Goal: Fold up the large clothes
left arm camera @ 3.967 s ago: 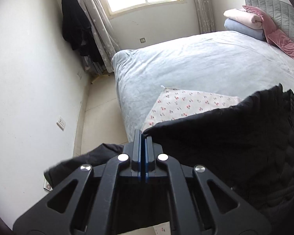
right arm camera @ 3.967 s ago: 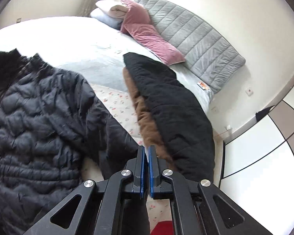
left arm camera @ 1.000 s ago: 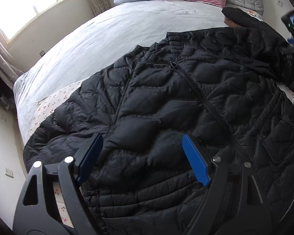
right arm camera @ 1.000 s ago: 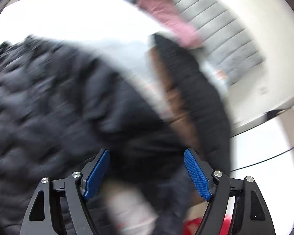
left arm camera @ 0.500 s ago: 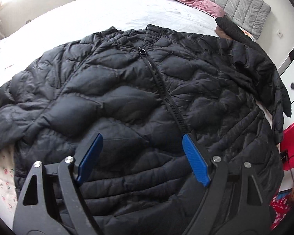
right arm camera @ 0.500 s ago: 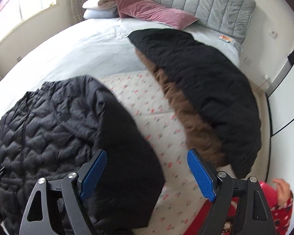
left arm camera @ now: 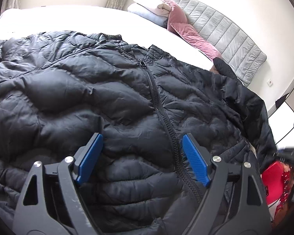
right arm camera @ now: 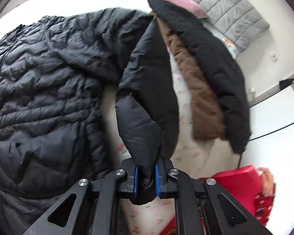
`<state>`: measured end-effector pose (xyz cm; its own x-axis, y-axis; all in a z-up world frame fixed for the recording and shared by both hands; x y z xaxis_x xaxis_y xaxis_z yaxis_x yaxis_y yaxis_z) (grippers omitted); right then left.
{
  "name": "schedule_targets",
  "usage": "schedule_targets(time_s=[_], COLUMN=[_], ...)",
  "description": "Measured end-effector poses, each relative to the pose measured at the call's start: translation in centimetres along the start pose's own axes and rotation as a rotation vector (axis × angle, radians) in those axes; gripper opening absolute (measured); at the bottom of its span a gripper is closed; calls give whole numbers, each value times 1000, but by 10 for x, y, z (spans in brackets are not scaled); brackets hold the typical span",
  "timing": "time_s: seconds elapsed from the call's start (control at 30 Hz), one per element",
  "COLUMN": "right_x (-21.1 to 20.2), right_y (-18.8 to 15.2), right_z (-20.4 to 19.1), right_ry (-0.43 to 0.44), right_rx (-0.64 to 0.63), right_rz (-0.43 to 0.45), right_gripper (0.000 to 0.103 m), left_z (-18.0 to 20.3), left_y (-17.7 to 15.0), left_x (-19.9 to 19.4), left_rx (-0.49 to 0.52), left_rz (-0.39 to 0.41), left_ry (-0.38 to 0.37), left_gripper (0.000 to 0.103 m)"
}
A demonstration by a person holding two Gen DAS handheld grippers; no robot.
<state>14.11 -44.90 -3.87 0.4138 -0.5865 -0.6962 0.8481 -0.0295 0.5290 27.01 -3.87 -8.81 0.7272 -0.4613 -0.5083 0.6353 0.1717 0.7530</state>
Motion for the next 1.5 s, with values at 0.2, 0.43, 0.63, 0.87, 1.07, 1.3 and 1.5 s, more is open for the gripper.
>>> schedule_targets(time_s=[0.2, 0.43, 0.63, 0.87, 1.07, 1.3, 1.5], right_x=[-7, 57, 106, 33, -7, -17, -10], right_y=[83, 140, 133, 126, 76, -24, -85], right_z=[82, 135, 176, 124, -14, -121, -96], right_ry=[-375, -552, -695, -368, 254, 502, 565], right_rx=[-59, -2, 54, 143, 155, 59, 267], right_rz=[105, 92, 62, 245, 203, 60, 107], right_gripper=[8, 10, 50, 75, 79, 79, 85], left_z=[1, 4, 6, 17, 10, -29, -61], left_y=[-1, -4, -6, 3, 6, -24, -64], left_x=[3, 2, -1, -9, -50, -104, -139], left_rx=[13, 41, 79, 132, 171, 214, 276], left_rz=[2, 2, -2, -36, -66, -122, -141], left_ry=[-22, -24, -28, 10, 51, 86, 93], left_gripper=[83, 83, 83, 83, 83, 83, 84])
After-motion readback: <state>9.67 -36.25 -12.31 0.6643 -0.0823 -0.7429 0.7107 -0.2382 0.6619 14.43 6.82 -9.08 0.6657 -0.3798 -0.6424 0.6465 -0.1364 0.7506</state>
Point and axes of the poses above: each gripper's, at about its wrist camera, not at the fingertips, and x roughly the way its jaws point, z to its right, y to its top, the point moved 1 cm from there along x, roughly the way its jaws point, and after that the axes turned 11 degrees about z, right-handed, at the moved point
